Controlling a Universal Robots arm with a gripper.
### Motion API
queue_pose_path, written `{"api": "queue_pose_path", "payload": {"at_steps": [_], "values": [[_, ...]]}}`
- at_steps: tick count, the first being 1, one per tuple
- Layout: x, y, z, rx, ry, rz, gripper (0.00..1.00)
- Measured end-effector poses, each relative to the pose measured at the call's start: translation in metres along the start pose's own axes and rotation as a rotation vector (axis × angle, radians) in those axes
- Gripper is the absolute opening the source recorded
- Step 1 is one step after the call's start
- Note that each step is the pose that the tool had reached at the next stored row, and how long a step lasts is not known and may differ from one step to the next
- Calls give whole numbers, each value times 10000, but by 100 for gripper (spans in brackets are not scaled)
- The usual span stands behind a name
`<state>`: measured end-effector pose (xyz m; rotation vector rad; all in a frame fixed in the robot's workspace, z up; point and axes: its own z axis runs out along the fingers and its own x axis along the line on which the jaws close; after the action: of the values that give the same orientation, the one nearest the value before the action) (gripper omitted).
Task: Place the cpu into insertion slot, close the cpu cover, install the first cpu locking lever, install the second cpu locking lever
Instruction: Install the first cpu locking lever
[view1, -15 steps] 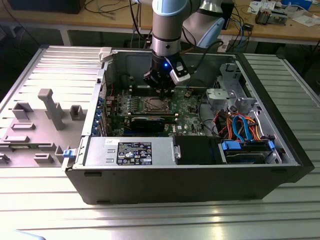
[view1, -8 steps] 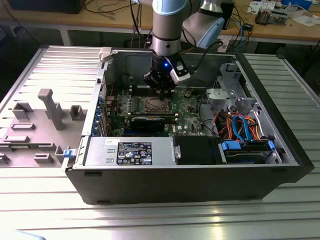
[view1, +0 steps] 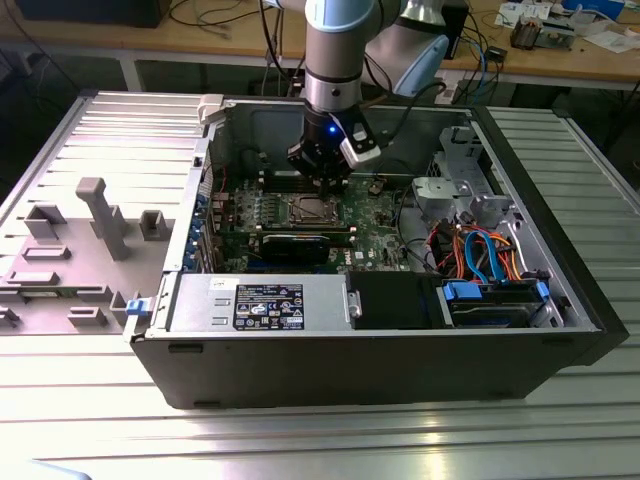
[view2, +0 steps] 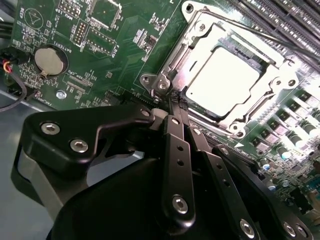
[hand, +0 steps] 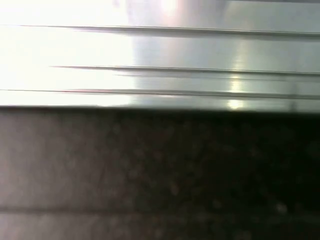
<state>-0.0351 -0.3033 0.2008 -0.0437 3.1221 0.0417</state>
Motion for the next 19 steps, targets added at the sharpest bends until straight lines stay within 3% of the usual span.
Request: {"api": "queue_pose_path", "payload": {"at_steps": [6,12,19], "values": [[1,0,-1,-210,-4,5,11],[-1,2,-70,-219,-5,5,11],[0,-51,-74,-218,-4,4,11]]}}
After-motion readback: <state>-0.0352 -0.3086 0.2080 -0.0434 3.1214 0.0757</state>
